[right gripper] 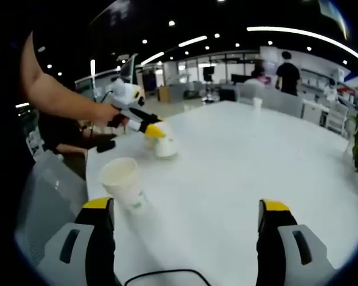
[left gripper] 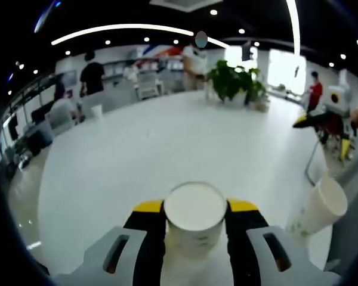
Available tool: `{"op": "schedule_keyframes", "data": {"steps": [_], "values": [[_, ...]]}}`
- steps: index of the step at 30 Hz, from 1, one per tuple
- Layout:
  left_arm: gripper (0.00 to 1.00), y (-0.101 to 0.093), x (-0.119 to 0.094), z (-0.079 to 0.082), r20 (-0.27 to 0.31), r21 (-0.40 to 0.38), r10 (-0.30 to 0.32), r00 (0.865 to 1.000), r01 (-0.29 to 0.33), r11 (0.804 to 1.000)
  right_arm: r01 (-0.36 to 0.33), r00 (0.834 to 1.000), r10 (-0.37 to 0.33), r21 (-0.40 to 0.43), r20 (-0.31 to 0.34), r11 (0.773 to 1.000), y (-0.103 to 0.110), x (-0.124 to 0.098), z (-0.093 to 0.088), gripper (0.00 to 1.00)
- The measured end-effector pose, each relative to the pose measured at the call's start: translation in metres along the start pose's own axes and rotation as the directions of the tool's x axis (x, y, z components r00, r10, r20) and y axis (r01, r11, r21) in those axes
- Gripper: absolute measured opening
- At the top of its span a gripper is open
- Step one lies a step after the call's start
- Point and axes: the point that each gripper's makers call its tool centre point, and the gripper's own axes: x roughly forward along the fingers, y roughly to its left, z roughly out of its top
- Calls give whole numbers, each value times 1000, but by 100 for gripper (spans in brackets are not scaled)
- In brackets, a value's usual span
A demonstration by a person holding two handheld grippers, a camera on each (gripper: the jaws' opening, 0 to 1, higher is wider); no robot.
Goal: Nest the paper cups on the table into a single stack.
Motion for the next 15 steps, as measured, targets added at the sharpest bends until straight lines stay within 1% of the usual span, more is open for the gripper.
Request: {"op": "schedule_keyframes", "data": {"steps": [5, 6, 9, 15], "values": [[37, 3, -2, 16, -1, 16, -19, 1000, 19, 1000, 6, 1000, -6, 1, 3, 1000, -3, -3, 0, 99], [37, 4, -3, 22, -3, 28, -28, 1000, 28, 999, 8, 1000, -8, 1, 4, 1000, -4, -4, 1, 99], [37, 4, -7, 36, 2, 45, -45, 999, 45, 998, 11, 1000, -11, -2, 7, 1000, -4, -5, 2, 99], [37, 5, -12, 58, 5, 88, -71, 997, 70, 994, 14, 1000, -13, -8, 14, 1000, -4, -6, 5, 99]]}}
